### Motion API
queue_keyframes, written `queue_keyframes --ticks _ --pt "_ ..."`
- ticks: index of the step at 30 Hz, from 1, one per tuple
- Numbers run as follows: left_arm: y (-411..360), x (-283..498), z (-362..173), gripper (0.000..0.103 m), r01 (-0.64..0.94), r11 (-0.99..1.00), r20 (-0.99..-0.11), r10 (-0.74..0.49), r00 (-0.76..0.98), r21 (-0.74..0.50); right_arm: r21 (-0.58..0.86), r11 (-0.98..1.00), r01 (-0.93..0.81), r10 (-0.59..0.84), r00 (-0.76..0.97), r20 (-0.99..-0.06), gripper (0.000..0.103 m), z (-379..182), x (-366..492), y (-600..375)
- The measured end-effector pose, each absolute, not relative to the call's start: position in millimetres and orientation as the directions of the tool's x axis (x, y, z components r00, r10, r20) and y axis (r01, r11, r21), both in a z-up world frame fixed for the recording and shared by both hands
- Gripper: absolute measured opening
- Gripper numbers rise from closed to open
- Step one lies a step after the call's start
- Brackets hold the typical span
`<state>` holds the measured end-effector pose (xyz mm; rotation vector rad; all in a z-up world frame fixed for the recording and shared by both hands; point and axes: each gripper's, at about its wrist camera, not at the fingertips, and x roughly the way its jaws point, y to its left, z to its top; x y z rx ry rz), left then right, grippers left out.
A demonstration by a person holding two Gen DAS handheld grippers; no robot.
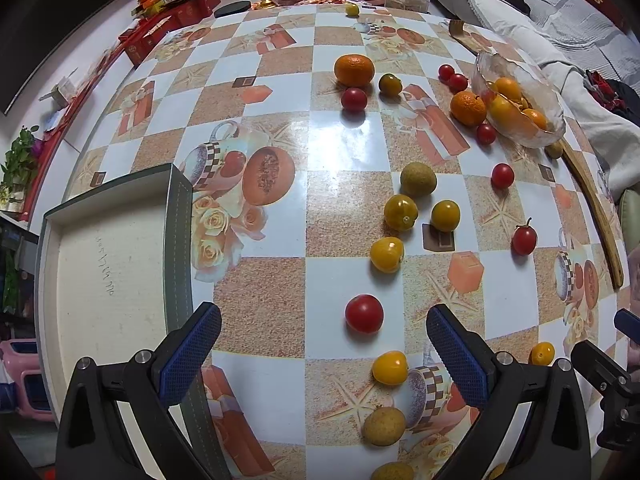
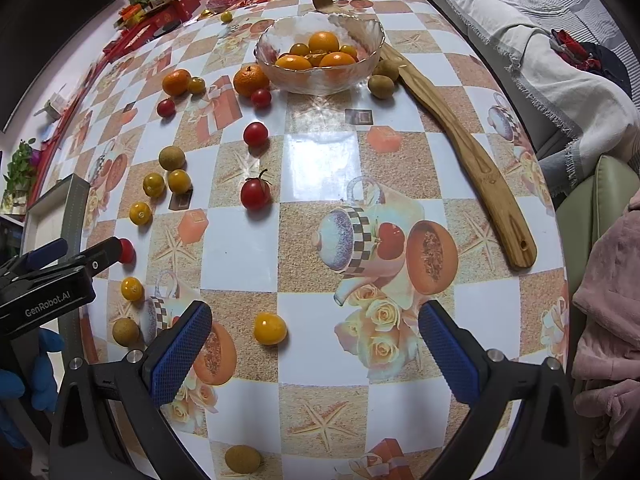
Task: Organize fruits
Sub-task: 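Grasp a red tomato with the left tool while the right tool grasps a yellow tomato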
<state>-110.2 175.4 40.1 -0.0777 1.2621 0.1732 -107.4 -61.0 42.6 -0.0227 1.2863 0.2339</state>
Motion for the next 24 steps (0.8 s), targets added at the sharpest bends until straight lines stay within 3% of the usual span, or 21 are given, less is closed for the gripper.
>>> queue_keyframes --ticks 24 --pt "177.8 -108.3 34.6 0.103 -0.174 0.983 -0.956 0.102 0.274 0.055 0.113 0.974 -0.196 0.161 0.25 -0.955 0.103 39.5 -110.2 -56.4"
